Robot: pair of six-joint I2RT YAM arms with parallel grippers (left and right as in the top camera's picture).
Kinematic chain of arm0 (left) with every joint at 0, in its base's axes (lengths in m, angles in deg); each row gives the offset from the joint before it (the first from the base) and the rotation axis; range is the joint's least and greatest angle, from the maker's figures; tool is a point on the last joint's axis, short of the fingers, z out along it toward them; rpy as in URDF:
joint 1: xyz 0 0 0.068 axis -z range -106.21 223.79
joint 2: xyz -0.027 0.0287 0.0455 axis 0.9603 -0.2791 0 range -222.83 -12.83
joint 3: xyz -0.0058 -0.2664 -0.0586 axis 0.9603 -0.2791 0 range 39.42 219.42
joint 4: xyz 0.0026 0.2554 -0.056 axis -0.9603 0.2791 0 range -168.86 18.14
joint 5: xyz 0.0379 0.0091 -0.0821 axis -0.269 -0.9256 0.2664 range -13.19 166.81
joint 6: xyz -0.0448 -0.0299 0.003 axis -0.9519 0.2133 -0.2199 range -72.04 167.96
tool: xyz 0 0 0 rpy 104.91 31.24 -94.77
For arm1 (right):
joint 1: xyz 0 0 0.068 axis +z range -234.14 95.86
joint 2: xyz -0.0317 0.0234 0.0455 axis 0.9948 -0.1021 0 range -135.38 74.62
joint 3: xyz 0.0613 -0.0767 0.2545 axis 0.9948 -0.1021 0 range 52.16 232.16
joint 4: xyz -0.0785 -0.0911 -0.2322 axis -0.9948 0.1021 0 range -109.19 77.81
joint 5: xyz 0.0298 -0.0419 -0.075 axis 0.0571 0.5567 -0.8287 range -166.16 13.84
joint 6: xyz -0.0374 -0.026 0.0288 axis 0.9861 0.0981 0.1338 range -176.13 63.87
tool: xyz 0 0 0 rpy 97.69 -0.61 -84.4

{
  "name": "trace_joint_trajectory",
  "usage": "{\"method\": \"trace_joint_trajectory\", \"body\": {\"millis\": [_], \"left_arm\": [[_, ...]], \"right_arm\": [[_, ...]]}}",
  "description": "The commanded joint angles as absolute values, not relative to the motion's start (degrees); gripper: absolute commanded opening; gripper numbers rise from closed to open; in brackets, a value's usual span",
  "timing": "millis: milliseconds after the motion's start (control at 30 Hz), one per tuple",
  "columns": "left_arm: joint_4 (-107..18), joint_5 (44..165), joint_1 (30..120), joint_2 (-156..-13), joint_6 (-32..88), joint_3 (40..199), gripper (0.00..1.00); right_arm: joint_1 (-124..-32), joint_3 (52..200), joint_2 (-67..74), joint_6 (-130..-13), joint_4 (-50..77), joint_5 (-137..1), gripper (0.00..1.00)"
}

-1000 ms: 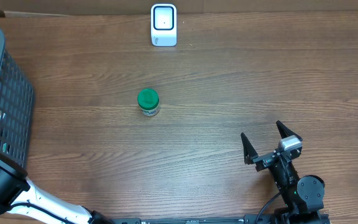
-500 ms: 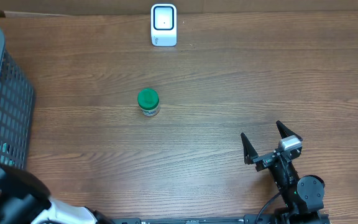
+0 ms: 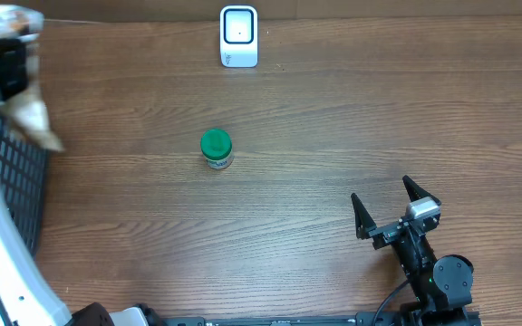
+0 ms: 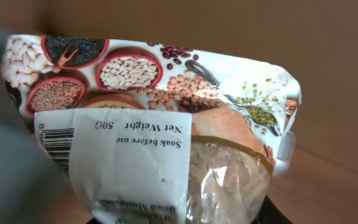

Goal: Scan the item barcode
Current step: 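Lift the mushroom bag out and carry it toward the scanner, then lower the bag onto the table right of the jar and release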

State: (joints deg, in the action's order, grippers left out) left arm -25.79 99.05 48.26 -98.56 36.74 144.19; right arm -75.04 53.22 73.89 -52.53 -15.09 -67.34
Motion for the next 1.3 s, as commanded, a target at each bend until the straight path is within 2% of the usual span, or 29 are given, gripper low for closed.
{"method": "trace_joint_trajectory", "body": {"millis": [0,300,600,900,1267], "left_arm": [[-24.23,106.44,56.39,-99.83,33.79,145.26,0.04],[-25.28,104.93,77.78,-106.43,33.33,145.26,0.04],[-29.35,96.03,97.32,-120.05,28.50,145.26,0.04],[-25.33,79.14,105.74,-130.24,21.72,145.26,0.04],[-25.04,78.98,106.55,-141.67,9.35,145.26,0.04]], "right_arm": [[-74.84,52.61,74.45,-52.73,-15.39,-67.08,1.00],[-74.84,52.61,74.45,-52.75,-15.39,-67.08,1.00],[-74.84,52.61,74.45,-52.75,-15.39,-67.08,1.00],[-74.84,52.61,74.45,-52.75,-15.39,-67.08,1.00],[-74.84,52.61,74.45,-52.75,-15.39,-67.08,1.00]]}}
